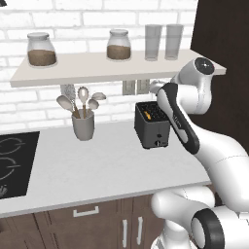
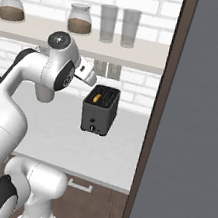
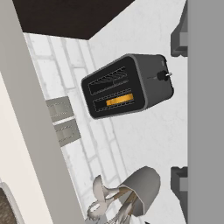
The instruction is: Start the toaster. Once the lever pops up, take the bread to the plate on the dining counter.
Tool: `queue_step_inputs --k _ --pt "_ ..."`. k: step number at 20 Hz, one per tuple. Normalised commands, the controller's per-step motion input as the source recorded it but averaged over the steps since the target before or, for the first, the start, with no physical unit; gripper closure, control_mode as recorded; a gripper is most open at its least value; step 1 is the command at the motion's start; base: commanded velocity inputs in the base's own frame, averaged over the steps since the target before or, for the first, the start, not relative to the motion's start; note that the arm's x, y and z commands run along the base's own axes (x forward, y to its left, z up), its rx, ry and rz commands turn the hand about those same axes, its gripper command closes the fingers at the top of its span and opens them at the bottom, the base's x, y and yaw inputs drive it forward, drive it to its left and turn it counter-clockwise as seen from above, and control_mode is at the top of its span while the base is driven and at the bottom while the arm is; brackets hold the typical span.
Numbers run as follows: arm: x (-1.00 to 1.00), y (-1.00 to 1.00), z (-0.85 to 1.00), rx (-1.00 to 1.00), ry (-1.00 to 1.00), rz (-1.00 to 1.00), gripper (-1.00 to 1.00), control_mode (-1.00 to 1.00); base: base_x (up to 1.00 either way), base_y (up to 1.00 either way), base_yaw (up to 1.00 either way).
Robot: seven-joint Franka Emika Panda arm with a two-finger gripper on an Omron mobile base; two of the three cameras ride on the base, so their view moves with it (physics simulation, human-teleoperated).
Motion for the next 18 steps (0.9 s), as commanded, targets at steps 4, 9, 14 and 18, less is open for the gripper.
queue_step_inputs --k 4,9,14,18 --pt "0.00 0.00 0.00 0.00 0.00 0.00 -1.00 -1.00 0.00 0.00 0.00" --pt "0.00 0.00 0.00 0.00 0.00 0.00 -1.00 -1.00 0.00 0.00 0.00" --pt "0.00 0.00 0.00 0.00 0.00 0.00 -1.00 -1.00 0.00 0.00 0.00" --pt "0.00 0.00 0.00 0.00 0.00 0.00 -1.00 -1.00 0.00 0.00 0.00"
